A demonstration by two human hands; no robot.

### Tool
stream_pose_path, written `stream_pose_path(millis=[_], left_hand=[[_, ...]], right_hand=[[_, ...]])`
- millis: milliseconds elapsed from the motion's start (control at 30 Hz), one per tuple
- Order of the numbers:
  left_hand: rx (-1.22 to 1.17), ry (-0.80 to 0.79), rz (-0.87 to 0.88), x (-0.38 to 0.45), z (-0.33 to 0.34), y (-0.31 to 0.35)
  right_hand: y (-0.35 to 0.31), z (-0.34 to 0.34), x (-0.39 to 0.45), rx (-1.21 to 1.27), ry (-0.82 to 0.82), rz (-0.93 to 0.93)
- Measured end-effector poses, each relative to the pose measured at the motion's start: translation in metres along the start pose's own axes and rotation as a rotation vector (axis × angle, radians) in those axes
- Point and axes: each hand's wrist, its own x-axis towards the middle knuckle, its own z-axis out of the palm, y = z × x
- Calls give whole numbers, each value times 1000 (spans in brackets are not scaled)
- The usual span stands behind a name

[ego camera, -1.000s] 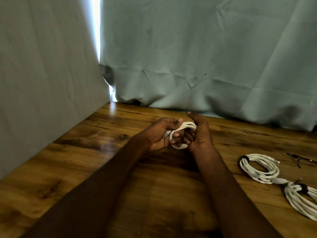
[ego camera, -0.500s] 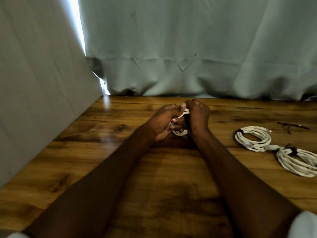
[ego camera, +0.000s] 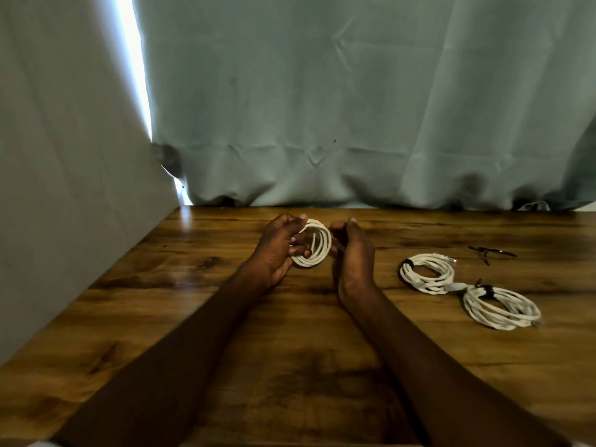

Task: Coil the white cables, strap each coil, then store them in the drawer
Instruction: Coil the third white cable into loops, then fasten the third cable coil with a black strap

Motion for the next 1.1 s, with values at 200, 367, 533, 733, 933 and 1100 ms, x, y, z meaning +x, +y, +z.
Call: stream_pose_path(millis=[200, 367, 533, 733, 933, 1100], left_hand=[[-77, -83, 18, -4, 57, -15], [-98, -110, 34, 17, 123, -37], [-75, -96, -19, 33, 136, -69], [-25, -106, 0, 38, 125, -69], [-55, -94, 12, 44, 120, -69], [-73, 149, 158, 53, 89, -34]], right_hand=[[-63, -51, -20, -55, 75, -235], [-106, -109, 11, -256, 215, -360], [-128, -191, 63, -1123, 587, -282], [-131, -234, 116, -1787, 265, 50], [-130, -211, 121, -1691, 293, -242], [-109, -98, 73, -967, 22, -394]])
